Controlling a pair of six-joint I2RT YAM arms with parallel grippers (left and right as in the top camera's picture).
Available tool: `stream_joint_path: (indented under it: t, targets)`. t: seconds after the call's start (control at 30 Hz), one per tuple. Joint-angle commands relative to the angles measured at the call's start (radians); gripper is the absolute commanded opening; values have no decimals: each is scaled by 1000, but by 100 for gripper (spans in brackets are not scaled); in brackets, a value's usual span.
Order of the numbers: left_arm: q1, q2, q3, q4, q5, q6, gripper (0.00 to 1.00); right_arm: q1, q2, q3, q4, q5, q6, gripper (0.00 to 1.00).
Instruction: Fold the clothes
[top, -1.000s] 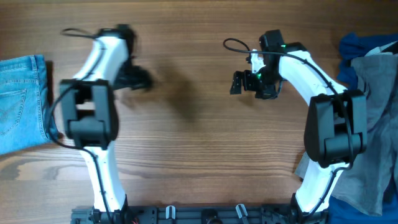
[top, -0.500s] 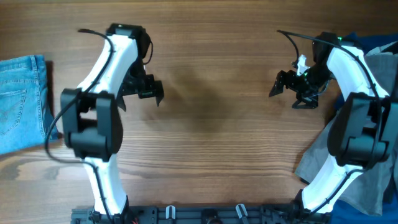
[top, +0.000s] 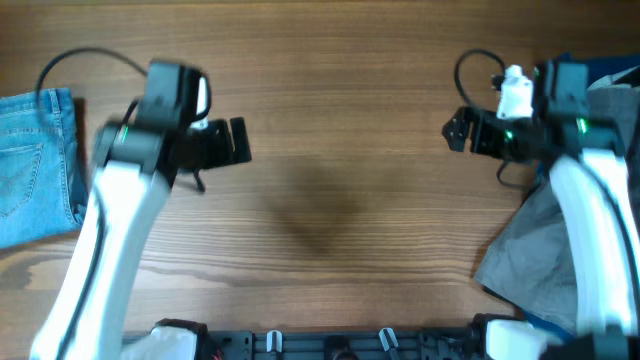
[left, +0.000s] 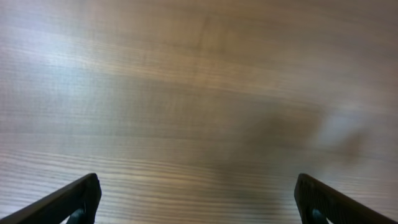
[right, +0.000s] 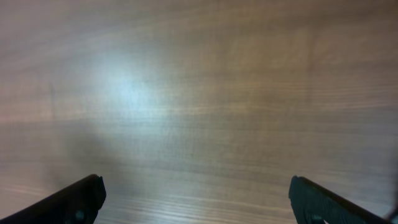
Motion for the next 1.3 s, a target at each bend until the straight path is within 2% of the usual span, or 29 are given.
stream_joint_path:
  t: [0.0, 0.13, 0.33, 0.6, 1.0, 1.27]
  targets:
    - [-2, -300, -212, 166, 3, 7, 100, 3, -236, -178, 114, 78, 27, 100]
    - [-3, -521, -365, 295, -118, -53, 100, 2, -451, -333, 212, 131, 26, 100]
    - [-3, -656, -428, 311, -151, -52, 100, 2, -576, -407, 229, 145, 26, 100]
    - [-3, -666, -428, 276, -151, -52, 100, 2, -517, -407, 230, 145, 26, 100]
    - [-3, -666, -428, 276, -151, -52, 100, 2, -299, -407, 233, 145, 26, 100]
    - [-3, -666, -428, 276, -151, -52, 100, 2, -348, -407, 230, 145, 26, 100]
